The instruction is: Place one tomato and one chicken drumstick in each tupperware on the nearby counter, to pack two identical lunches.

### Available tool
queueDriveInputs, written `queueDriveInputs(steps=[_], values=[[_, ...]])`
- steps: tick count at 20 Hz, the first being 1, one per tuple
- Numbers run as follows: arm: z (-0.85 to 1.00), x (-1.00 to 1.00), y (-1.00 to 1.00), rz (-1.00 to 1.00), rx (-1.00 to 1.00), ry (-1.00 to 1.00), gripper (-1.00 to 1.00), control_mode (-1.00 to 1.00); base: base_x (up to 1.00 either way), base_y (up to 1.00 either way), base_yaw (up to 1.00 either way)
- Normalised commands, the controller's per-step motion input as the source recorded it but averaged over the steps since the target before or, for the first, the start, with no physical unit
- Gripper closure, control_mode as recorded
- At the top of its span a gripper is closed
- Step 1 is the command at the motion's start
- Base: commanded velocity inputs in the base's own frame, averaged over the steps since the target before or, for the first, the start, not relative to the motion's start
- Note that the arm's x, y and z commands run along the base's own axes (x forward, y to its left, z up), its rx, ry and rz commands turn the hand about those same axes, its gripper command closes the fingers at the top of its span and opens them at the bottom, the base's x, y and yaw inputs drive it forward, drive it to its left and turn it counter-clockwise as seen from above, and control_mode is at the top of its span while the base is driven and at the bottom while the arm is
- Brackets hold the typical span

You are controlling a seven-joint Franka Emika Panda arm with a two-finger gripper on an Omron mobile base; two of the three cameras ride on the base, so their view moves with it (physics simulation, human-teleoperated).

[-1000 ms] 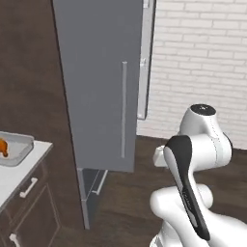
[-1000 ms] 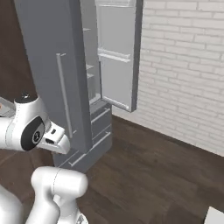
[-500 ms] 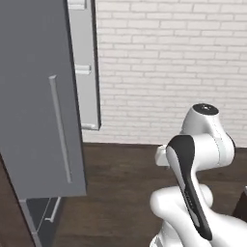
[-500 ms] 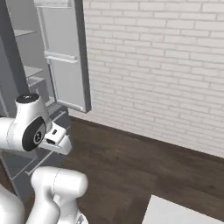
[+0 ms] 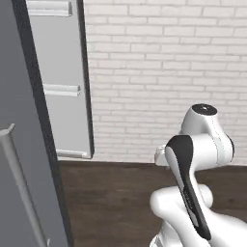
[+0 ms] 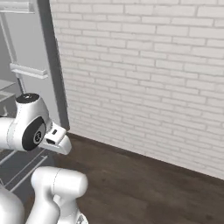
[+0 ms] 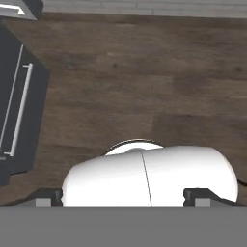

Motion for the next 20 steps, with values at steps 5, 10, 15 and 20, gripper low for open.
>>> queueDriveInputs(steps=[5, 10, 15, 20], values=[[0.00, 0.00, 0.00, 0.00, 0.00, 0.00, -1.00, 1.00, 1.00, 0.18, 0.12], [0.00, 0.00, 0.00, 0.00, 0.00, 0.00, -1.00, 1.00, 0.98, 0.20, 0.46], [0.00, 0.00, 0.00, 0.00, 0.00, 0.00, -1.00, 1.00, 0.71, 0.21, 0.60], [0.00, 0.00, 0.00, 0.00, 0.00, 0.00, -1.00, 1.00, -0.07, 0.09, 0.61]])
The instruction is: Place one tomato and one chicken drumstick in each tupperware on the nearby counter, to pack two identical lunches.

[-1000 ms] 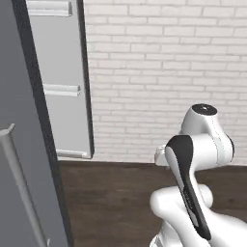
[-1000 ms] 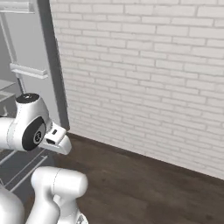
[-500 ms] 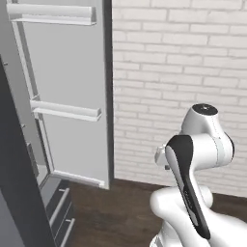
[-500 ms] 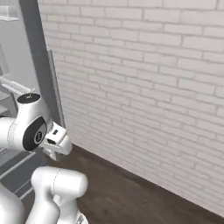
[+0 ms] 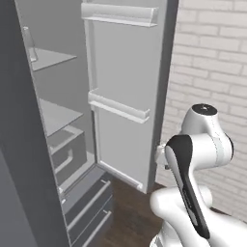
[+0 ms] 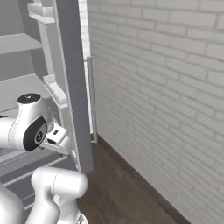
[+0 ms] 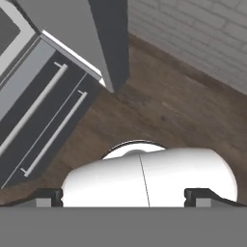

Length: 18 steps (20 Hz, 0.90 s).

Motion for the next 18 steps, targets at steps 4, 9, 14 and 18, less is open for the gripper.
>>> queueDriveInputs(steps=[4, 9, 14, 18], values=[[0.00, 0.00, 0.00, 0.00, 0.00, 0.00, -1.00, 1.00, -0.08, 0.14, 0.59], [0.00, 0.00, 0.00, 0.00, 0.00, 0.00, -1.00, 1.00, 0.32, 0.10, 0.65], [0.00, 0.00, 0.00, 0.00, 0.00, 0.00, -1.00, 1.00, 0.62, 0.00, 0.52], [0.00, 0.00, 0.00, 0.00, 0.00, 0.00, -1.00, 1.00, 0.84, -0.09, 0.23]])
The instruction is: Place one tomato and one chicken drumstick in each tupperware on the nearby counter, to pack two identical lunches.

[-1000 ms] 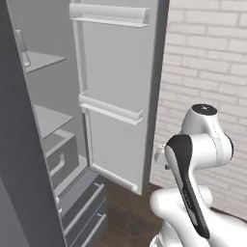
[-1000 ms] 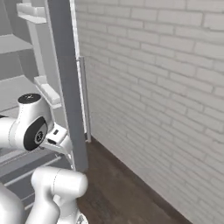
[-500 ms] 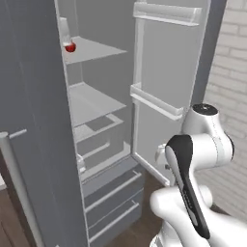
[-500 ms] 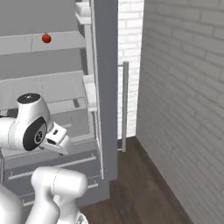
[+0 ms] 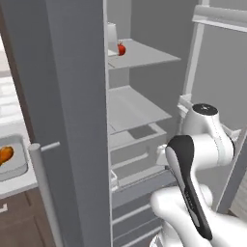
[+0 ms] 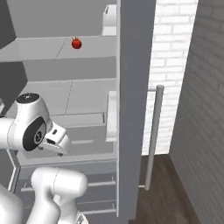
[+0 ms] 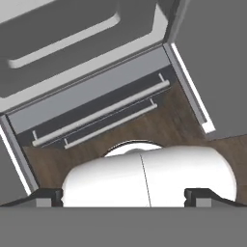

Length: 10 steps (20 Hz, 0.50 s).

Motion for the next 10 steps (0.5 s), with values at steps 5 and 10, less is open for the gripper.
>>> queueDriveInputs(steps=[5, 10], values=[[0.00, 0.00, 0.00, 0.00, 0.00, 0.00, -1.00, 1.00, 0.70, -0.02, 0.41], [0.00, 0.00, 0.00, 0.00, 0.00, 0.00, -1.00, 1.00, 0.46, -0.09, 0.43]])
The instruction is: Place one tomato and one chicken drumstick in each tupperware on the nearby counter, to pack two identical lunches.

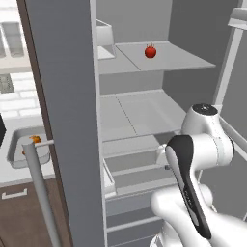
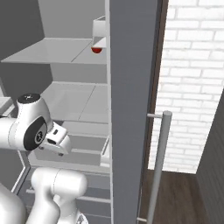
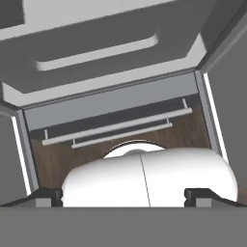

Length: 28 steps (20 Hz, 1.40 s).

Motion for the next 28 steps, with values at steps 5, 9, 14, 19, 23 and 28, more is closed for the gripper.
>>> queueDriveInputs(steps=[5, 9, 14, 19, 23, 28], values=[[0.48, 0.51, 0.03, 0.02, -0.05, -0.02, -1.00, -1.00, 0.11, 0.00, 0.05], [1.00, 0.63, -0.07, 0.00, -0.14, -0.06, -1.00, -1.00, 0.00, 0.00, 0.00], [0.93, 0.58, -0.02, 0.07, -0.06, -0.18, -1.00, -1.00, 0.00, 0.00, 0.00], [0.78, 0.19, -0.08, 0.04, 0.00, -0.25, -1.00, -1.00, 0.00, 0.00, 0.00], [0.65, 0.49, -0.08, 0.00, -0.02, -0.35, -1.00, -1.00, 0.00, 0.00, 0.00], [0.67, 0.54, -0.10, 0.01, 0.00, -0.37, -1.00, -1.00, 0.00, 0.00, 0.00]])
